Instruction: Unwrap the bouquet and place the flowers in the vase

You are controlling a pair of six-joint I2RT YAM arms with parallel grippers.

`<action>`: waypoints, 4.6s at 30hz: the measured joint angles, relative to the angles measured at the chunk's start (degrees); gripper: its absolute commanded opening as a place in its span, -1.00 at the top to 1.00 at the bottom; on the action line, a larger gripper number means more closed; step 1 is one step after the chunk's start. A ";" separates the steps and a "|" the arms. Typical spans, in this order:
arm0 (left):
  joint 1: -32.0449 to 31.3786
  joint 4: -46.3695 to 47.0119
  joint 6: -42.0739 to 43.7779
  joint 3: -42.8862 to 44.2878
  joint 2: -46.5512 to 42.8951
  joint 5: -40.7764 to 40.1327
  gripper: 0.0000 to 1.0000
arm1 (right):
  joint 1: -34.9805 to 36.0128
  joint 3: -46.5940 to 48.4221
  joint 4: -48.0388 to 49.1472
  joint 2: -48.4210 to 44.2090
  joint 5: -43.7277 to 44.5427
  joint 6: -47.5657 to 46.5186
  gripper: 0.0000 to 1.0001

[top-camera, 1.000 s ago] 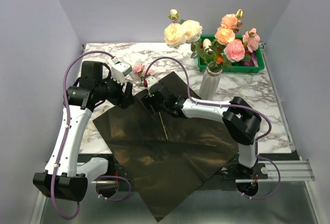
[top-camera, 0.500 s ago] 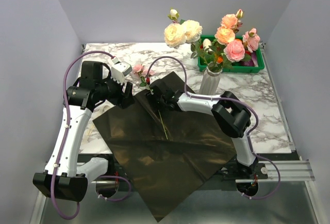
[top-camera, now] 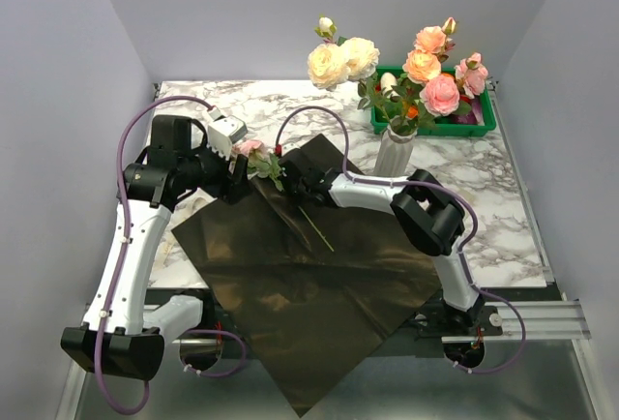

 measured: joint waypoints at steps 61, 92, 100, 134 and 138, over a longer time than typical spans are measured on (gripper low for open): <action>9.35 7.28 -10.86 6.45 4.59 -2.69 -0.50 | -3.87 -33.79 80.30 -61.75 19.17 -62.05 0.99; 9.35 7.19 -6.43 5.66 6.86 -0.31 -0.50 | -16.20 -30.69 80.48 -45.13 14.62 -42.86 0.99; 9.35 6.91 -6.34 5.68 7.91 0.11 -0.50 | -16.90 -31.01 82.55 -43.08 14.64 -41.99 0.99; 9.35 3.06 -5.31 7.93 4.70 0.20 -0.51 | -16.52 -49.81 72.61 -64.28 16.35 -33.79 -0.40; 9.35 2.84 -5.35 7.93 4.20 0.20 -0.51 | -16.20 -50.88 67.84 -70.42 15.39 -31.98 -0.42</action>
